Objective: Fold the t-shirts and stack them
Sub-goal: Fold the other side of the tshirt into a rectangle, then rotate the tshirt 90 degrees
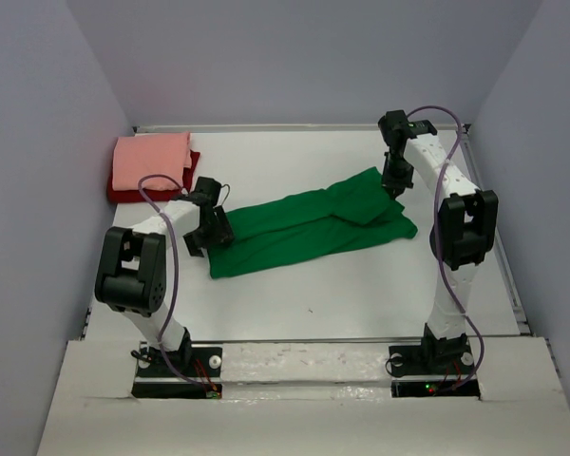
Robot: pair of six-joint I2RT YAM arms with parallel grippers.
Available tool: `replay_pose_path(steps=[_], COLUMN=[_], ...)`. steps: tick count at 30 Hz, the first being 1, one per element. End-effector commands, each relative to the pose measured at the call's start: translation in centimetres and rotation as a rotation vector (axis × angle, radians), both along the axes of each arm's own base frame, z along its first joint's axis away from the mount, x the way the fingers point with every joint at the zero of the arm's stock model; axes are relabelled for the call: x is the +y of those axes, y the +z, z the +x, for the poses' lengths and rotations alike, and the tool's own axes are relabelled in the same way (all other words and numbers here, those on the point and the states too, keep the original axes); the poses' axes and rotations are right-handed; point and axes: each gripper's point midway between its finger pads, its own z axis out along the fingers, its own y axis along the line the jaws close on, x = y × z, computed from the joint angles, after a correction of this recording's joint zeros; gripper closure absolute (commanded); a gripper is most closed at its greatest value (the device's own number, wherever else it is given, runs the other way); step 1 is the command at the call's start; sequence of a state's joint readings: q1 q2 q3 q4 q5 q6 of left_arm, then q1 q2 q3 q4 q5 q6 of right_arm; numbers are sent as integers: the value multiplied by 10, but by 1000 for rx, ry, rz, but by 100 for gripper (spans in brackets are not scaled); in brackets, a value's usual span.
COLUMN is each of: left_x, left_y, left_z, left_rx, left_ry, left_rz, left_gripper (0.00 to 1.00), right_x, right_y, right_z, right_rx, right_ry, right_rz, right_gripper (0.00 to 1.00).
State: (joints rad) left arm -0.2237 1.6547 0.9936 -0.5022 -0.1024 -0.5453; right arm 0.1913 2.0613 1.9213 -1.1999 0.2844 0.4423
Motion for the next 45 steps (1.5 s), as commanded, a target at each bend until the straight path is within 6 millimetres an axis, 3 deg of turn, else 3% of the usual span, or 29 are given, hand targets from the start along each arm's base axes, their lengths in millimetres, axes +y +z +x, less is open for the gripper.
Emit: replay_pose_path(steps=[1,6,8,10,13,16,18,20,21,22,23,24,27,28,29,30,33,37,38,39,40,41,45], left_x=[5,27,33,36,41,45,41,32,27,22,11,6,-4,-8,-8,-15,-26,-27,-26,-25,-26,-27,-43], left_y=[24,62,74,81,93,104,113,128,133,139,147,149,147,143,140,136,128,126,125,127,124,122,114], left_z=[2,10,10,9,11,15,21,30,33,36,40,41,41,40,39,38,36,41,42,45,49,51,63], left_rx=[-61,-158,-186,-203,-233,-256,-274,-310,-322,-338,-352,-355,-356,-352,-352,-345,-323,-312,-311,-314,-303,-296,-287], left_ry=[47,124,149,158,163,169,151,114,96,73,11,-19,-73,-98,-99,-121,-162,-180,-188,-190,-197,-203,-258], left_rz=[24,130,153,161,187,209,195,177,176,176,180,187,167,148,148,114,66,75,88,95,102,101,47], left_gripper=[12,10,10,9,9,9,9,9,9,9,9,11,26,38,46,70,100,100,100,100,100,100,100], right_x=[2,-3,-3,-4,-6,-9,-12,-10,-6,0,15,22,51,66,66,76,78,77,78,79,82,87,95], right_y=[14,5,5,6,7,8,14,29,41,47,53,53,47,44,42,35,37,32,17,22,8,11,-2], right_z=[0,-8,-9,-11,-15,-17,-17,-13,-5,-2,0,6,3,5,9,9,19,35,39,45,50,56,66], right_rx=[-57,-36,-34,-33,-35,-34,-54,-100,-140,-158,-174,-195,-180,-187,-197,-173,-169,-159,-126,-128,-97,-107,-87], right_ry=[-15,-19,-19,-24,-32,-42,-46,-34,-3,13,50,66,115,149,156,182,199,198,193,191,186,193,185], right_rz=[2,-19,-20,-20,-31,-44,-54,-57,-40,-9,75,107,265,339,340,386,383,356,352,355,360,382,412], right_gripper=[93,87,78,60,44,35,34,39,51,51,86,100,100,100,100,100,100,100,100,100,100,100,100])
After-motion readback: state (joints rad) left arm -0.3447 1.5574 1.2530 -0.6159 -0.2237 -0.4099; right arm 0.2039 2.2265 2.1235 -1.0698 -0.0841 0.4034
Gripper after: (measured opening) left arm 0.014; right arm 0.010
